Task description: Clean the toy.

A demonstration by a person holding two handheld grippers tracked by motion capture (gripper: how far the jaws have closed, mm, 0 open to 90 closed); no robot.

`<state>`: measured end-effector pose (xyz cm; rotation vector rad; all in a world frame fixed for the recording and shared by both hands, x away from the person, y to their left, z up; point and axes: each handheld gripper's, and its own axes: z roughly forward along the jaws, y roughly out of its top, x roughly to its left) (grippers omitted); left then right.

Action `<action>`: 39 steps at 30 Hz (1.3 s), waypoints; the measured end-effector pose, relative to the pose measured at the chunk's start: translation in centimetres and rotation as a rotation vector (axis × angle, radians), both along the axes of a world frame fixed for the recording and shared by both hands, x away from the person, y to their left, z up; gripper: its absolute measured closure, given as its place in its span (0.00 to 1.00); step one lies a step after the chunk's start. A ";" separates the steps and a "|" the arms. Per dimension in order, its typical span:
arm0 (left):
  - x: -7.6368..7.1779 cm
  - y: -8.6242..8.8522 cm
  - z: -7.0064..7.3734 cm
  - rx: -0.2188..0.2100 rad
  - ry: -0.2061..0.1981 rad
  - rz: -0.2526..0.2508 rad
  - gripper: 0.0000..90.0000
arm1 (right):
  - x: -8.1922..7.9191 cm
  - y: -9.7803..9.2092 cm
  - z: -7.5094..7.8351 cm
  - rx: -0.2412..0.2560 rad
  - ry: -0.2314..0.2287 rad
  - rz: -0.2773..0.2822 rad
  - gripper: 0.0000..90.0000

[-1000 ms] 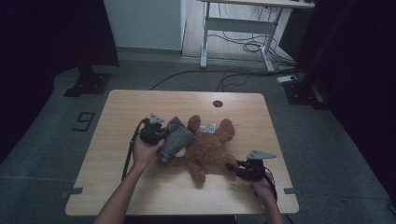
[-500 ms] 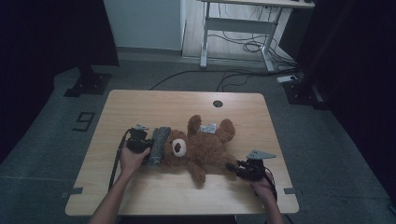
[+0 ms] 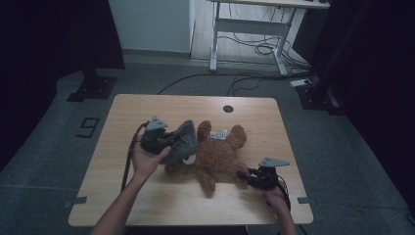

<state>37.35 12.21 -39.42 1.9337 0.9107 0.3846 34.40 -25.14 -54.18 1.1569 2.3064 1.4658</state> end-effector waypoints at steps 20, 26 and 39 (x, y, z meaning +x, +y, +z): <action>3.7 -12.6 -4.7 0.138 0.113 -0.108 0.94 | 0.0 -0.1 -0.1 0.006 -0.003 0.005 0.73; 3.9 -11.0 -4.4 0.215 0.073 -0.042 0.94 | -0.1 -0.1 -0.1 0.008 -0.001 0.005 0.73; 4.2 -1.1 -5.0 0.219 0.097 0.115 0.94 | 0.0 -0.3 -0.2 0.010 0.010 0.015 0.73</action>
